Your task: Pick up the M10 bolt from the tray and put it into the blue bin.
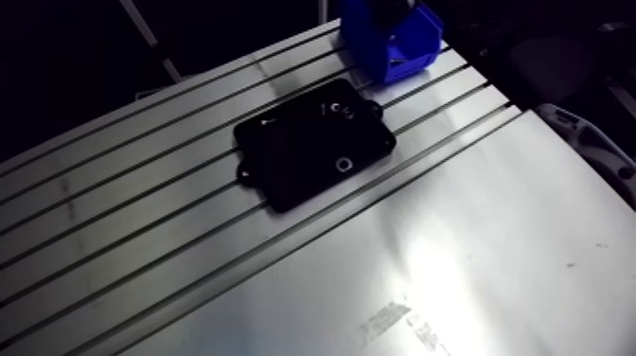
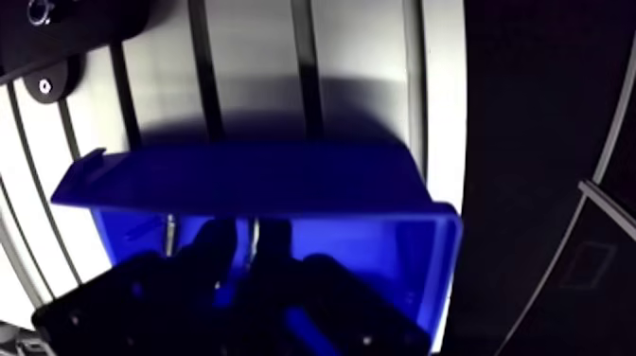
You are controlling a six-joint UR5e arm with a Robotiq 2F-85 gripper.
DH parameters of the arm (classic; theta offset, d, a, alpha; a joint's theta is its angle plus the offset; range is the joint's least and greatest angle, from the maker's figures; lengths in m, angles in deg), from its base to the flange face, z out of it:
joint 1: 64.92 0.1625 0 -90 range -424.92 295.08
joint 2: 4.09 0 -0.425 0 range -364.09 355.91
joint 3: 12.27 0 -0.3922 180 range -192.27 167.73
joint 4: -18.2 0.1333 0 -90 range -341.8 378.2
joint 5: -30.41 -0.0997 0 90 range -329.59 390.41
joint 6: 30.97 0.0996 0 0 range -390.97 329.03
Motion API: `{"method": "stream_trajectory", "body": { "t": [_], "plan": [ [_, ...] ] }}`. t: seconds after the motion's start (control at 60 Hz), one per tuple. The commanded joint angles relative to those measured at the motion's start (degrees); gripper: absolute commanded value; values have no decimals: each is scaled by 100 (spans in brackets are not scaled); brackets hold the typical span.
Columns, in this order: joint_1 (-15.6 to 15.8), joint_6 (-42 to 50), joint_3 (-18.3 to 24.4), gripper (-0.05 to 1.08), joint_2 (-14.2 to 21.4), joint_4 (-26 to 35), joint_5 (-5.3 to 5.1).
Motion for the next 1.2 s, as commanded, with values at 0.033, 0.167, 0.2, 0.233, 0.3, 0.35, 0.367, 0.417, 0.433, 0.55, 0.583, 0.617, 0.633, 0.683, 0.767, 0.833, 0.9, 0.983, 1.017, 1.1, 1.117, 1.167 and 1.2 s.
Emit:
{"method": "stream_trajectory", "body": {
  "t": [0.033, 0.167, 0.2, 0.233, 0.3, 0.35, 0.367, 0.417, 0.433, 0.55, 0.583, 0.617, 0.633, 0.683, 0.767, 0.833, 0.9, 0.983, 1.017, 1.1, 1.117, 1.167, 1.2],
  "plan": [
    [-13, -105, 8, 11, 16, 46, -20],
    [-5, -137, 36, 8, 59, 63, -39],
    [-5, -137, 37, 7, 76, 65, -39],
    [-5, -137, 52, 6, 93, 80, -38],
    [-5, -137, 55, 2, 167, 154, -30],
    [-5, -145, 79, 1, 271, 249, -46],
    [-5, -145, 79, 1, 271, 249, -46],
    [-5, -146, 89, 1, 377, 331, -56],
    [-5, -146, 89, 1, 377, 331, -56],
    [-5, -146, 90, 1, 705, 515, -56],
    [-5, -138, 90, 1, 785, 536, -49],
    [-5, -137, 90, 1, 872, 547, -47],
    [-5, -137, 82, 1, 967, 563, -47],
    [-5, -129, 74, 1, 1079, 573, -47],
    [-6, -96, 47, 1, 1371, 690, -46],
    [-6, -84, 54, 1, 1604, 833, -56],
    [10, -36, 78, 1, 1856, 1108, -56],
    [45, 143, 193, 1, 2223, 1674, -88],
    [70, 361, 262, 1, 2306, 1898, -98],
    [146, 1017, 419, 1, 2464, 2401, -115],
    [205, 1321, 498, 1, 2529, 2657, -117],
    [266, 1644, 569, 1, 2583, 2912, -132],
    [398, 2291, 655, 1, 2657, 3368, -167]
  ]
}}
